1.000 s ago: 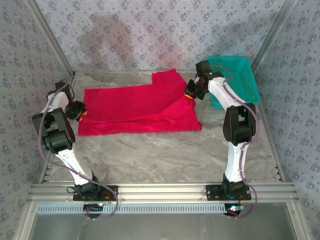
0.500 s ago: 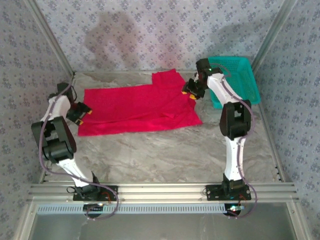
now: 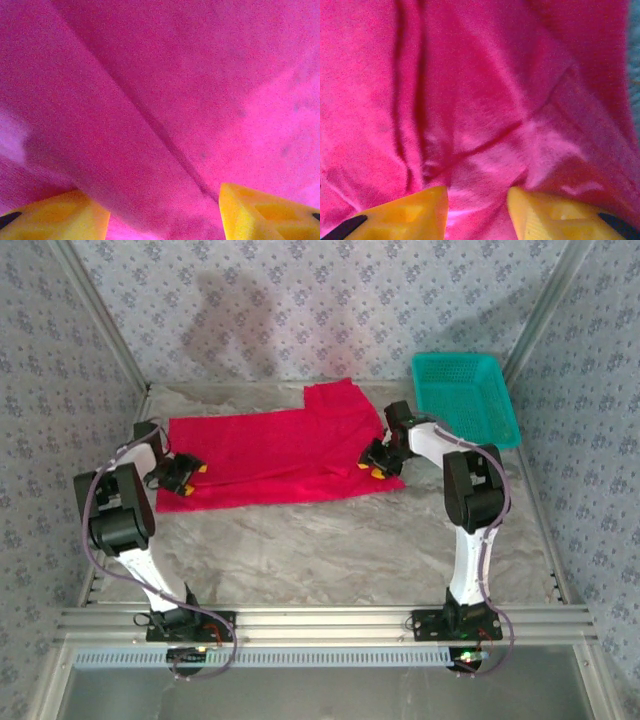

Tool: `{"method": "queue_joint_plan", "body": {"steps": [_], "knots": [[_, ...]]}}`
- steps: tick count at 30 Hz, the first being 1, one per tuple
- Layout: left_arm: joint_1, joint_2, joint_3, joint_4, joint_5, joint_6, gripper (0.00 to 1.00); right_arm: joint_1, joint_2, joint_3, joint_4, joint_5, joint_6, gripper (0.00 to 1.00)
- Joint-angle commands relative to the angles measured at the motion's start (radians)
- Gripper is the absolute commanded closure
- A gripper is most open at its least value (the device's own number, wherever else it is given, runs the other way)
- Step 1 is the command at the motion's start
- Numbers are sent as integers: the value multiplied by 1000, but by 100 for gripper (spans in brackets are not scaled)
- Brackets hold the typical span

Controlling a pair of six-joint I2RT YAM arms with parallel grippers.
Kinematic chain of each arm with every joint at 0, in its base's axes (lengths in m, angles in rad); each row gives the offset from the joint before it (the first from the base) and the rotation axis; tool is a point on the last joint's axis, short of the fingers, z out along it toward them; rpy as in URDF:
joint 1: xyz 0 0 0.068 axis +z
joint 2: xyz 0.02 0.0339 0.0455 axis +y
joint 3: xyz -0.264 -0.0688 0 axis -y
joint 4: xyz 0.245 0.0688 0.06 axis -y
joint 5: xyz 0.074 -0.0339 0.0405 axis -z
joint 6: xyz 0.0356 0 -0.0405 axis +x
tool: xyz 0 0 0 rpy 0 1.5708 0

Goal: Fold the inside-out t-shirt

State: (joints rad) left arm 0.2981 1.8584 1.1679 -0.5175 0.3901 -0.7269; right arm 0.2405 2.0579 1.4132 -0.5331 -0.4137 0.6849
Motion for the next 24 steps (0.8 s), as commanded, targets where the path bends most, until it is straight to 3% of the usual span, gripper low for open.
{"method": "queue_joint_plan", "body": {"steps": [1,8,13,18,24], "knots": [[62,21,-45,4,-10,-14,42,-2,-10,-77,-28,106,22,57],[81,-45,-186,-1,-21,-11,42,25,-160,-297,-113,164,-10,57],[79,-243,-278,-60,-39,14,41,52,-343,-451,-177,248,-20,57],[37,-360,-212,-138,-76,41,40,73,-424,-367,-201,249,-48,55],[-29,-361,-96,-170,-149,67,39,231,-367,-229,-255,250,-38,46]]}}
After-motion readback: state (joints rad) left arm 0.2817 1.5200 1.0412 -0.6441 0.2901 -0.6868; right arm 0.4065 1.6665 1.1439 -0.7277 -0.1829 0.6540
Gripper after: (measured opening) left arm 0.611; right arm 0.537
